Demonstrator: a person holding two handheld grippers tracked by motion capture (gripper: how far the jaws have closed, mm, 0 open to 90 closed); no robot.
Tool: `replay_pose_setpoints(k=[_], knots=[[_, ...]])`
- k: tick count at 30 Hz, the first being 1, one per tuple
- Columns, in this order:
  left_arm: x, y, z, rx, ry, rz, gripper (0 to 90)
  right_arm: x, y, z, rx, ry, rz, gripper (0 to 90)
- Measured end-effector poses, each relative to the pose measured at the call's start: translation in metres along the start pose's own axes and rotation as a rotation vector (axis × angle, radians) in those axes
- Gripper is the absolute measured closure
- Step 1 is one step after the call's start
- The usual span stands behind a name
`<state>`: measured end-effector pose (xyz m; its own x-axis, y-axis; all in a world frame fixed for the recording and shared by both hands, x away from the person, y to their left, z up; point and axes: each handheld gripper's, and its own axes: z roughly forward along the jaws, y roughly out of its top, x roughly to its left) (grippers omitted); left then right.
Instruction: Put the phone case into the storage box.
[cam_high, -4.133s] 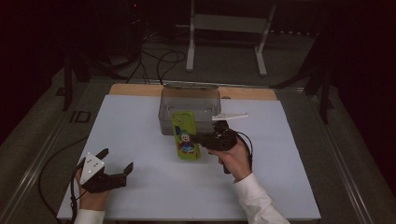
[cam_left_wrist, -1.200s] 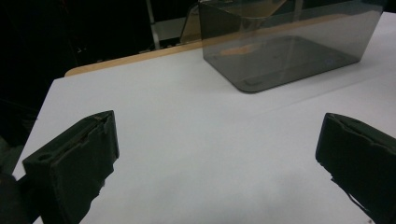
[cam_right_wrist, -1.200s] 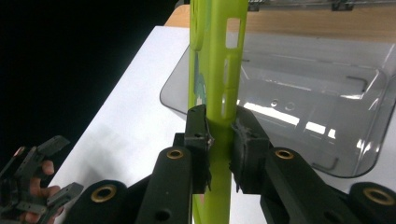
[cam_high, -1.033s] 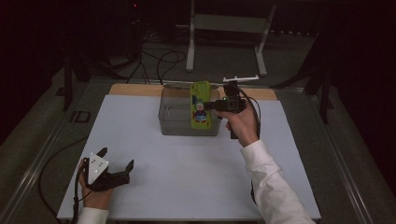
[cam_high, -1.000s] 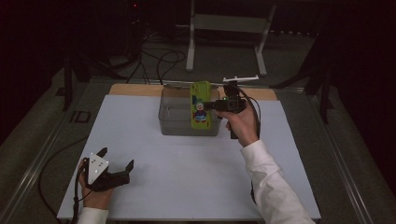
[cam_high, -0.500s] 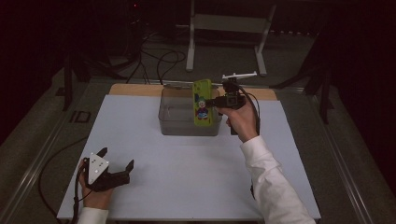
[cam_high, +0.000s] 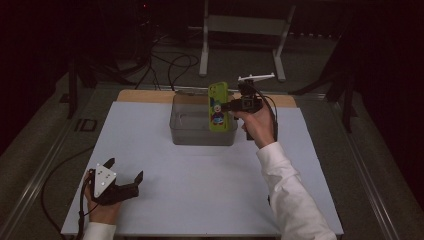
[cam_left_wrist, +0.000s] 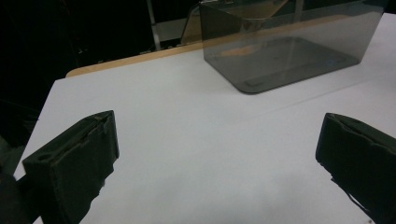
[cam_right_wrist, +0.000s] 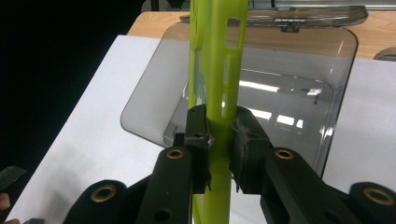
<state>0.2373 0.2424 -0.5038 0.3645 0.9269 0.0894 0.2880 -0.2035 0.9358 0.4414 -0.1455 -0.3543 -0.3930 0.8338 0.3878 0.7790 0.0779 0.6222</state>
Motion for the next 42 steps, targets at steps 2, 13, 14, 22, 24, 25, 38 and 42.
replay_pose_setpoints(k=[2, 13, 14, 22, 24, 25, 38, 42], knots=[[0.000, 0.000, 0.000, 0.000, 0.000, 0.001, 0.0, -0.001, 0.001, 0.000, 0.000, -0.005, 0.004, 78.6], [0.000, 0.000, 0.000, -0.001, 0.001, -0.001, 0.0, -0.006, 0.008, 0.003, 0.002, -0.029, 0.032, 78.6], [0.000, 0.000, 0.000, -0.001, 0.000, -0.001, 0.0, -0.008, 0.009, 0.004, 0.003, -0.035, 0.037, 78.6], [0.000, 0.000, 0.000, -0.001, 0.001, -0.003, 0.0, -0.010, 0.010, 0.009, 0.013, -0.059, 0.052, 78.6], [0.000, 0.000, 0.000, -0.002, 0.001, -0.002, 0.0, -0.010, 0.011, 0.010, 0.014, -0.063, 0.052, 78.6], [0.000, 0.000, 0.000, -0.002, 0.001, -0.002, 0.0, -0.010, 0.011, 0.010, 0.014, -0.065, 0.051, 78.6], [0.000, 0.000, 0.000, -0.004, 0.005, -0.001, 0.0, -0.017, 0.012, 0.017, 0.031, -0.101, 0.067, 78.6], [0.000, 0.000, 0.000, -0.006, 0.006, -0.002, 0.0, -0.018, 0.012, 0.019, 0.036, -0.108, 0.071, 78.6]])
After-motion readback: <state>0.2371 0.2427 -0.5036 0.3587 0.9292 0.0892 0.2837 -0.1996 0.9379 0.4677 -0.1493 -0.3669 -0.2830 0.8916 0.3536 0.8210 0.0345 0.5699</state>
